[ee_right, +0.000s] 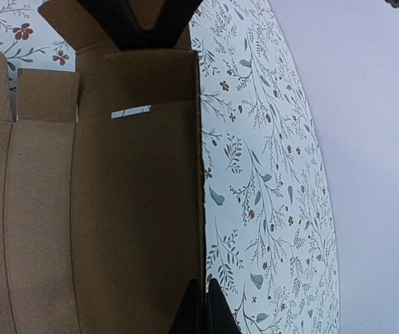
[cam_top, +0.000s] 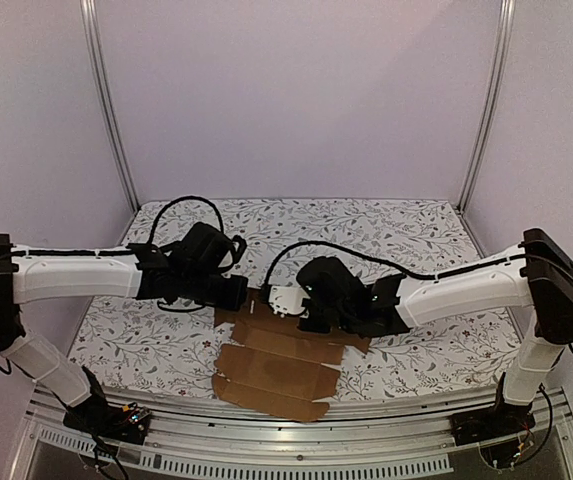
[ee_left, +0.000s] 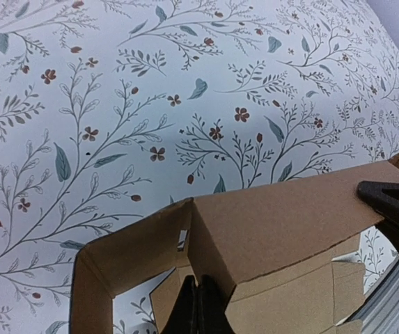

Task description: Fold the paper box

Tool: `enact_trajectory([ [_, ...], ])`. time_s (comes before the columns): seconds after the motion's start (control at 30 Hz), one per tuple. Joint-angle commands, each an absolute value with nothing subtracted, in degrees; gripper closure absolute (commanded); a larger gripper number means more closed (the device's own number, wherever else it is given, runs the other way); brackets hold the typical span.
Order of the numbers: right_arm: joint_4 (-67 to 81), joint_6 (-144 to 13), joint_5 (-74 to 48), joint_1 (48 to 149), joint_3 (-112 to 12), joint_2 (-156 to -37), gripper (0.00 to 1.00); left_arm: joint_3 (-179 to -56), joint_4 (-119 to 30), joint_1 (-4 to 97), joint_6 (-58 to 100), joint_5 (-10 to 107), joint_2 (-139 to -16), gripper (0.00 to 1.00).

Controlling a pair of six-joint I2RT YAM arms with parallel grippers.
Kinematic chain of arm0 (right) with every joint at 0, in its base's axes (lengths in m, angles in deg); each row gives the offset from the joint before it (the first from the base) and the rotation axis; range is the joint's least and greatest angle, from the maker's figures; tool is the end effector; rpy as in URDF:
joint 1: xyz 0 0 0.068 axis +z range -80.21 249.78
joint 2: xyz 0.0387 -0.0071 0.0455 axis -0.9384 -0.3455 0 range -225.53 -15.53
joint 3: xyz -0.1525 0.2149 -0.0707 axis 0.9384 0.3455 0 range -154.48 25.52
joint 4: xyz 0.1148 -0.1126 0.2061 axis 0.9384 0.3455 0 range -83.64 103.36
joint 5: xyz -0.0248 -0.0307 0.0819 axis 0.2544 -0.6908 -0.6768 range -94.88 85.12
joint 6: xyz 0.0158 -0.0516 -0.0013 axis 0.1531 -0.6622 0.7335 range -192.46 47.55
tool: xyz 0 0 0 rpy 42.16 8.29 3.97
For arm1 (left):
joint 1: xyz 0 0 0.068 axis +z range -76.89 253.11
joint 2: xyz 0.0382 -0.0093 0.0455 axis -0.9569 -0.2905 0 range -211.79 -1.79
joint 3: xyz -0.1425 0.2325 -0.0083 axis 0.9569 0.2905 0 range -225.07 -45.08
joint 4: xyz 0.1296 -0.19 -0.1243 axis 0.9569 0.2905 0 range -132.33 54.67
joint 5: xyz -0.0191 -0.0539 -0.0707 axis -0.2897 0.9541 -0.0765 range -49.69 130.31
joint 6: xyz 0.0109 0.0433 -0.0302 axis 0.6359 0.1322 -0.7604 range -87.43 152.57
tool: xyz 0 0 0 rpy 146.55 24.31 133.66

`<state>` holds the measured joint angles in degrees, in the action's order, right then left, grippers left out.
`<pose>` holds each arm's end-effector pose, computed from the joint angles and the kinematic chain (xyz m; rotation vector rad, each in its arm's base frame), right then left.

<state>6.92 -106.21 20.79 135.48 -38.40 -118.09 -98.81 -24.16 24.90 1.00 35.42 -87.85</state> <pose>0.1740 0.3476 0.1980 -1.5042 1.5825 -0.1919 0.2091 -0.2296 0.2121 0.3259 2.4941 -0.4970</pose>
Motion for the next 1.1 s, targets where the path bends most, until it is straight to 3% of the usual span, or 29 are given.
enact_trajectory([
  [0.0, 3.38, -105.62, 23.07, 136.17, -36.74, -117.82, 1.00, -98.25, -22.13, 25.47, 1.22, 32.93, -84.34, 1.00],
  [0.6, -11.53, -120.35, 35.49, 140.05, -32.39, -121.47, 1.00, -88.83, -16.53, 26.14, -0.65, 29.95, -62.31, 1.00],
  [1.07, -43.02, -140.63, 40.81, 143.02, -24.30, -127.01, 1.00, -73.64, -33.19, 32.36, -3.08, 32.78, -58.59, 0.98],
])
